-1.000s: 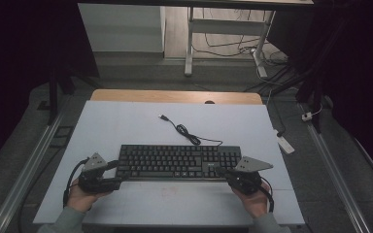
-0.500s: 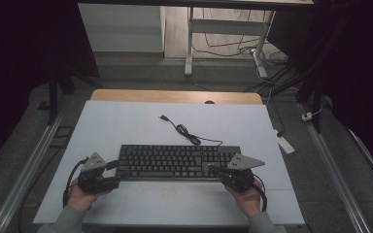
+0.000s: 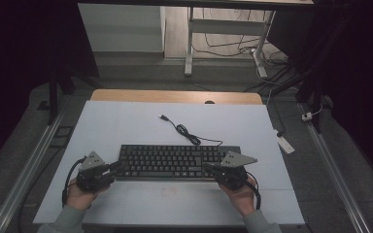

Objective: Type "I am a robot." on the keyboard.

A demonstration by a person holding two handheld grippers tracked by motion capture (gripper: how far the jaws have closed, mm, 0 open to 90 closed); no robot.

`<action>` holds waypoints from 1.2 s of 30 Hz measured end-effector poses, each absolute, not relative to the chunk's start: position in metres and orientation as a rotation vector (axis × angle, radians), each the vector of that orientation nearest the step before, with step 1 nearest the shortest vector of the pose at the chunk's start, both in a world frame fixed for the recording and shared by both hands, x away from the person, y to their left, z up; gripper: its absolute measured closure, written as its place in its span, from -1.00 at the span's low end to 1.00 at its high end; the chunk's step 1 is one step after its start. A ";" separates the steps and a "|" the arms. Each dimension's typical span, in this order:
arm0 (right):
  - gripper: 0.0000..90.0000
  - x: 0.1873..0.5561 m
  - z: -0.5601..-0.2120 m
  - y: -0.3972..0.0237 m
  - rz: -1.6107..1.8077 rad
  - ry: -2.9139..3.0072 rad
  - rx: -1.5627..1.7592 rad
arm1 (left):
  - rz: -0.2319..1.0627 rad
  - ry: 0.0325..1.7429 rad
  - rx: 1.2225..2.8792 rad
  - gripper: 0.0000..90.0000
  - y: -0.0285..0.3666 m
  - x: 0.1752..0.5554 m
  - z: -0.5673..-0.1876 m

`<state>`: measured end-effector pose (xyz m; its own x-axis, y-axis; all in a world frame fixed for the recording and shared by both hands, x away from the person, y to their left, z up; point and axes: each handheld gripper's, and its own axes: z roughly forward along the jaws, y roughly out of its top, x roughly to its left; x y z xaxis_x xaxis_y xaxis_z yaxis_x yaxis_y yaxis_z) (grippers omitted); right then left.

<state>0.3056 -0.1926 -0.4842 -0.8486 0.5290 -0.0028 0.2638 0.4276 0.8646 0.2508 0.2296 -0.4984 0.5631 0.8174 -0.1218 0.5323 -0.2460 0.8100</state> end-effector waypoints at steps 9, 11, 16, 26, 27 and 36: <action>0.98 0.309 -0.484 -0.180 1.390 2.429 0.667 | 0.405 1.095 1.944 0.97 0.229 0.255 -0.500; 0.99 0.309 -0.485 -0.178 1.401 2.424 0.665 | 0.406 1.096 1.947 0.97 0.229 0.256 -0.501; 0.98 0.311 -0.484 -0.170 1.401 2.434 0.655 | 0.408 1.100 1.956 0.98 0.228 0.258 -0.501; 0.98 0.317 -0.486 -0.156 1.389 2.451 0.654 | 0.408 1.130 1.992 0.97 0.225 0.267 -0.506; 0.98 0.317 -0.486 -0.155 1.389 2.452 0.656 | 0.410 1.134 1.997 0.97 0.225 0.268 -0.507; 0.98 0.324 -0.489 -0.138 1.391 2.466 0.652 | 0.421 1.168 2.032 0.97 0.223 0.276 -0.514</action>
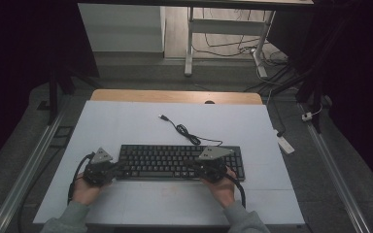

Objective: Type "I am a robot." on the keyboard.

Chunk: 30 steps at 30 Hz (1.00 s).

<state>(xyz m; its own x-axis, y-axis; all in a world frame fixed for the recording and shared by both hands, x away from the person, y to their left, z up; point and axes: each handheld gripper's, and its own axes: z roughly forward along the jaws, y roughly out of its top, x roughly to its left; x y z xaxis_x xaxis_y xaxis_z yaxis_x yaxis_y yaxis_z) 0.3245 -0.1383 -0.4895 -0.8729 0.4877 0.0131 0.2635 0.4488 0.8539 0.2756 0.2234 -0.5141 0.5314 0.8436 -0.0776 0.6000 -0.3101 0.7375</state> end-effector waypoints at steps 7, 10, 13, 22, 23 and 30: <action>0.98 0.328 -0.491 -0.130 1.382 2.473 0.659 | 0.424 1.179 2.052 0.97 0.222 0.279 -0.518; 0.98 0.330 -0.492 -0.129 1.374 2.482 0.656 | 0.421 1.181 2.061 0.97 0.221 0.281 -0.520; 0.98 0.332 -0.493 -0.126 1.370 2.487 0.664 | 0.421 1.189 2.067 0.97 0.221 0.282 -0.522; 0.98 0.339 -0.495 -0.112 1.349 2.509 0.659 | 0.419 1.204 2.074 0.97 0.222 0.285 -0.527; 0.98 0.339 -0.495 -0.112 1.349 2.509 0.659 | 0.417 1.205 2.075 0.97 0.222 0.285 -0.527; 0.98 0.343 -0.496 -0.103 1.339 2.520 0.654 | 0.421 1.208 2.077 0.97 0.223 0.286 -0.528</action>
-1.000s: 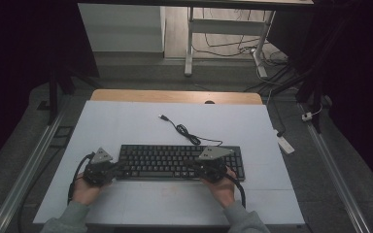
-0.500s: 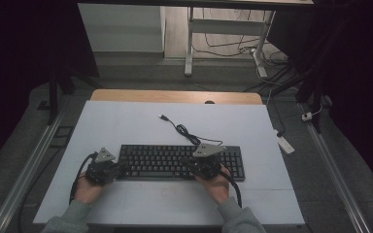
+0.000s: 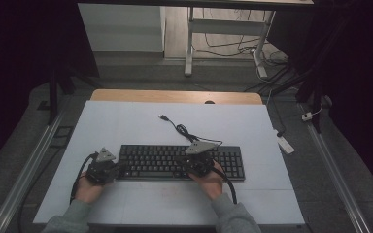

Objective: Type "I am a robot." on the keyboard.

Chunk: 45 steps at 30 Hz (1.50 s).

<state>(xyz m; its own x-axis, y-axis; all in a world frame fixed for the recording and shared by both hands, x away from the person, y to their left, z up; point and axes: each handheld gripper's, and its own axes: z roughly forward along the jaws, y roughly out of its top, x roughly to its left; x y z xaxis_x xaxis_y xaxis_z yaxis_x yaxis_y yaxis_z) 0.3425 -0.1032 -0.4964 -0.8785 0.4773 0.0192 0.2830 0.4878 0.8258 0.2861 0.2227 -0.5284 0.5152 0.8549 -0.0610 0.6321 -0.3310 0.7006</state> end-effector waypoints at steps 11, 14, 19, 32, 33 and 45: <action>0.98 0.347 -0.499 -0.096 1.328 2.527 0.663 | 0.420 1.204 2.079 0.97 0.222 0.286 -0.529; 0.98 0.349 -0.499 -0.093 1.322 2.527 0.664 | 0.420 1.204 2.079 0.97 0.222 0.286 -0.529; 0.98 0.351 -0.499 -0.087 1.322 2.529 0.664 | 0.420 1.203 2.079 0.97 0.222 0.286 -0.529; 0.98 0.364 -0.505 -0.076 1.253 2.532 0.723 | 0.408 1.205 2.091 0.97 0.221 0.287 -0.531; 0.98 0.365 -0.506 -0.076 1.252 2.535 0.733 | 0.408 1.205 2.091 0.98 0.221 0.287 -0.531; 0.98 0.372 -0.512 -0.064 1.193 2.563 0.739 | 0.406 1.204 2.092 0.98 0.221 0.286 -0.531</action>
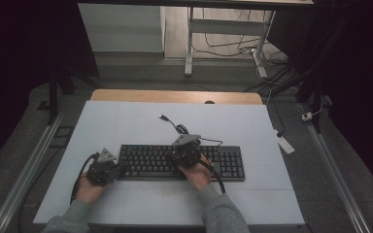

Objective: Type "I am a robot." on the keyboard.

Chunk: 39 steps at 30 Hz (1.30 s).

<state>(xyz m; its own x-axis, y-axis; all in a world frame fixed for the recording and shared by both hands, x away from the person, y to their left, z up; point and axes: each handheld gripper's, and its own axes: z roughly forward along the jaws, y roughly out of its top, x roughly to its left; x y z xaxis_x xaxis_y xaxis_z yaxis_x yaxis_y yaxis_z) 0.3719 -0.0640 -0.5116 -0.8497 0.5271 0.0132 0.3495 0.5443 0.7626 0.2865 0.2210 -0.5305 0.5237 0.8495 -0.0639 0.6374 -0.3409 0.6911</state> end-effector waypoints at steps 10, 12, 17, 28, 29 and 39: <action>0.99 0.376 -0.518 -0.058 1.122 2.597 0.764 | 0.403 1.203 2.092 0.98 0.221 0.286 -0.530; 0.99 0.376 -0.518 -0.058 1.123 2.602 0.763 | 0.404 1.203 2.091 0.98 0.221 0.286 -0.530; 0.99 0.371 -0.505 -0.064 1.246 2.534 0.734 | 0.417 1.191 2.070 0.97 0.221 0.284 -0.526; 0.48 0.368 -0.501 -0.074 1.283 2.534 0.716 | 0.427 1.162 2.006 0.88 0.224 0.279 -0.516; 0.48 0.368 -0.501 -0.074 1.283 2.534 0.716 | 0.424 1.160 1.998 0.88 0.225 0.279 -0.516; 0.31 0.362 -0.497 -0.090 1.312 2.512 0.704 | 0.396 1.160 1.953 0.42 0.228 0.278 -0.513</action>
